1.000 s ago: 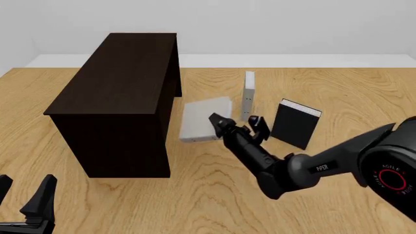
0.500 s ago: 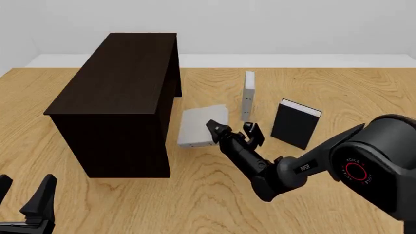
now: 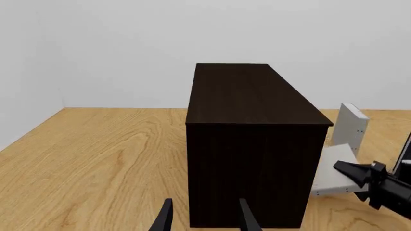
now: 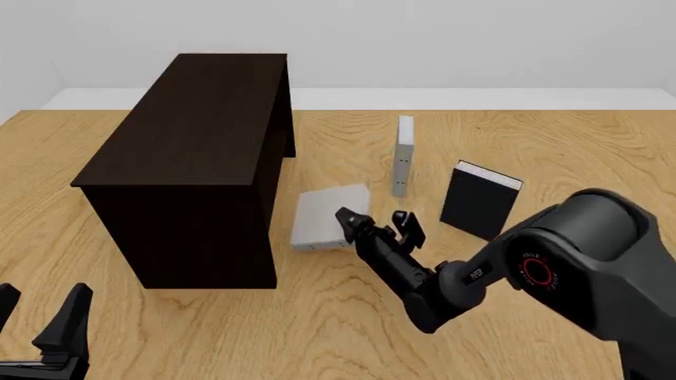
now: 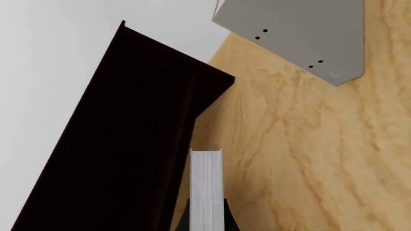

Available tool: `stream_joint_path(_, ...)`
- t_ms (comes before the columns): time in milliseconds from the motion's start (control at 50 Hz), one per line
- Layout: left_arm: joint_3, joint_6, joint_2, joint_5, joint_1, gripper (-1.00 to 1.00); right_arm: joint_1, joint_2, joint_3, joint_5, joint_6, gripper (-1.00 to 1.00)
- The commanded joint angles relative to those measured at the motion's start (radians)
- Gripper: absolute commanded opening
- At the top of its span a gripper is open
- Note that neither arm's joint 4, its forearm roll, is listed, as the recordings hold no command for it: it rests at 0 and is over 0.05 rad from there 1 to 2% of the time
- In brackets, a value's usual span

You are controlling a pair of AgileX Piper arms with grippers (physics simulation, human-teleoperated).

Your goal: Pick up the book on the right and place it under the cabinet shelf.

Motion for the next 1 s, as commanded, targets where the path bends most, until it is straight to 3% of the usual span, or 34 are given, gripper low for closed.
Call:
stream_joint_path(20, 0.0, 0.0, 0.0, 0.0, 0.0, 1.0, -0.001, 0.03, -0.015, -0.03, 0.033, -1.0)
stream_joint_path(380, 0.0, 0.0, 0.0, 0.0, 0.0, 1.0, -0.018, 0.044, -0.023, -0.009, 0.025, -1.0)
stream_joint_path(400, 0.0, 0.0, 0.0, 0.0, 0.0, 1.0, -0.019, 0.046, -0.024, -0.006, 0.024, 1.0)
stream_joint_path(660, 0.0, 0.0, -0.001, 0.0, 0.0, 1.0, -0.032, 0.038, -0.025, 0.036, -0.003, 1.0)
stream_joint_path(1000, 0.0, 0.0, -0.001, 0.0, 0.0, 1.0, -0.08, -0.031, -0.017, 0.173, -0.096, 1.0)
